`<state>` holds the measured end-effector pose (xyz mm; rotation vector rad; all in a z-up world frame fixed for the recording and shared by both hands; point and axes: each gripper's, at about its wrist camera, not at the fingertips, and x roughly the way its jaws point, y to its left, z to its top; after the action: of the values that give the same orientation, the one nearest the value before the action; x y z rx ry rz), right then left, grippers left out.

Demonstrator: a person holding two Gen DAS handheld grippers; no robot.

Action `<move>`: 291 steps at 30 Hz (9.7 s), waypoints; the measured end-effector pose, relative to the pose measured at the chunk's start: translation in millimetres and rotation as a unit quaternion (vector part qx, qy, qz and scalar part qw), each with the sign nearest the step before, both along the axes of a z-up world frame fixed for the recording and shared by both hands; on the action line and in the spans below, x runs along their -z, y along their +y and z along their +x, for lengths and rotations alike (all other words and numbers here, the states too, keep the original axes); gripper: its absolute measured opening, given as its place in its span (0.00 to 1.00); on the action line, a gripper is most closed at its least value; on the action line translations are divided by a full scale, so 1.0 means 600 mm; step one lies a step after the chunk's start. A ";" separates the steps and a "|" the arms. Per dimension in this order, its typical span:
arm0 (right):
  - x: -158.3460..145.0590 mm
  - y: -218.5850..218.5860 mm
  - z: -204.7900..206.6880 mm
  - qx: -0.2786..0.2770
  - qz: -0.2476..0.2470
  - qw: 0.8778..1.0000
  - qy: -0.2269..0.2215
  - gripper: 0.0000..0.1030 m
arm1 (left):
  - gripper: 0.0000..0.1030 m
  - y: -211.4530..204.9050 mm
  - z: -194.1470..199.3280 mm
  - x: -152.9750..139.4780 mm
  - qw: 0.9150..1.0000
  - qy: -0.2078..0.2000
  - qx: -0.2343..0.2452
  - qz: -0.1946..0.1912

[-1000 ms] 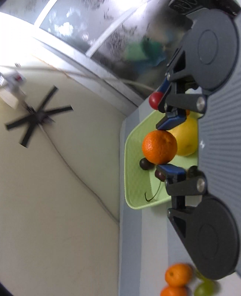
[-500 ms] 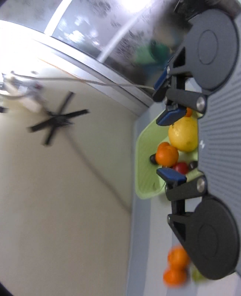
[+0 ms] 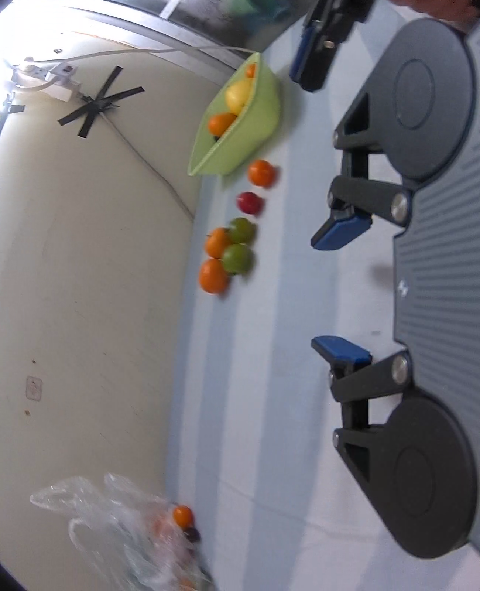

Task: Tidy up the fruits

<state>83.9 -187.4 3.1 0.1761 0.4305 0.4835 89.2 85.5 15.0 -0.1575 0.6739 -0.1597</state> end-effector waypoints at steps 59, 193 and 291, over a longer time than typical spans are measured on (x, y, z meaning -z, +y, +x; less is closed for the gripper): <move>0.041 0.007 -0.025 0.092 0.008 0.994 0.056 0.44 | 0.70 -0.021 -0.069 0.008 0.995 -0.100 0.015 -0.011; 0.005 -0.120 0.162 0.087 -0.117 0.989 -0.031 0.28 | 0.43 -0.264 0.266 -0.048 0.962 0.015 0.257 -0.091; 0.015 -0.194 0.230 0.170 -0.047 0.984 -0.031 0.54 | 0.48 -0.290 0.399 -0.044 0.974 0.034 0.172 -0.144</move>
<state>222.0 -303.6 -5.8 0.1388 0.3521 0.1320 328.7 -88.3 41.5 -0.3249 0.7410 -0.5877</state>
